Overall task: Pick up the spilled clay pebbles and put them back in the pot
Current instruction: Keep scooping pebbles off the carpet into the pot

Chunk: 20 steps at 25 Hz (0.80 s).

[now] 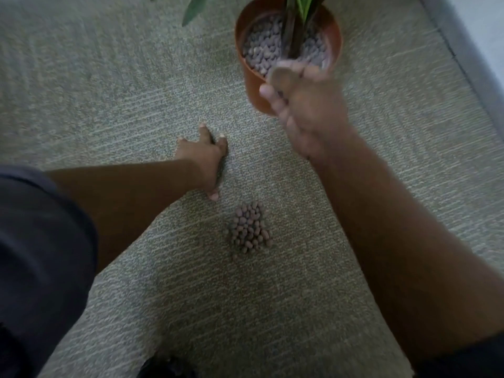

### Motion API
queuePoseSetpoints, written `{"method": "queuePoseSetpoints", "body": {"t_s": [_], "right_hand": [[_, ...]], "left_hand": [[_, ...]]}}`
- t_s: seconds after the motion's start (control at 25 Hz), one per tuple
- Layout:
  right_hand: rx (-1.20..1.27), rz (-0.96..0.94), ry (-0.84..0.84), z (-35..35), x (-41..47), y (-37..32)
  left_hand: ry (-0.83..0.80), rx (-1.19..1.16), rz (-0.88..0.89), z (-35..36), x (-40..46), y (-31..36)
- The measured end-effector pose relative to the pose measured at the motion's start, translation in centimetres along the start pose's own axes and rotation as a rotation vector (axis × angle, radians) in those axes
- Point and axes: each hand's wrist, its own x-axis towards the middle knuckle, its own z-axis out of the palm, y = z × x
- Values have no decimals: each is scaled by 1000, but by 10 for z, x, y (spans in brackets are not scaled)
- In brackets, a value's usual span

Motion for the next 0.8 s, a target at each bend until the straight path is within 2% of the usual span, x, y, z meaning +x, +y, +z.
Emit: {"method": "queuePoseSetpoints", "body": {"t_s": [0.12, 0.24, 0.36, 0.44, 0.52, 0.72, 0.8], "right_hand": [[-61, -31, 10, 9, 21, -30], [-213, -100, -24, 6, 18, -21], [-411, -366, 123, -6, 2, 20], [-646, -494, 135, -14, -13, 56], [-878, -483, -45, -21, -31, 91], [-1412, -372, -788, -12, -66, 156], [-1520, -346, -927, -4, -79, 175]], "left_hand": [[-16, 13, 8, -1, 1, -1], [-14, 12, 0, 0, 3, -1], [-22, -11, -1, 2, 5, -2], [-44, -51, 7, 2, 4, -2], [-26, -39, 3, 3, 5, -1], [-15, -83, -16, 5, 6, -1], [-36, -86, -17, 3, 4, -2]]}}
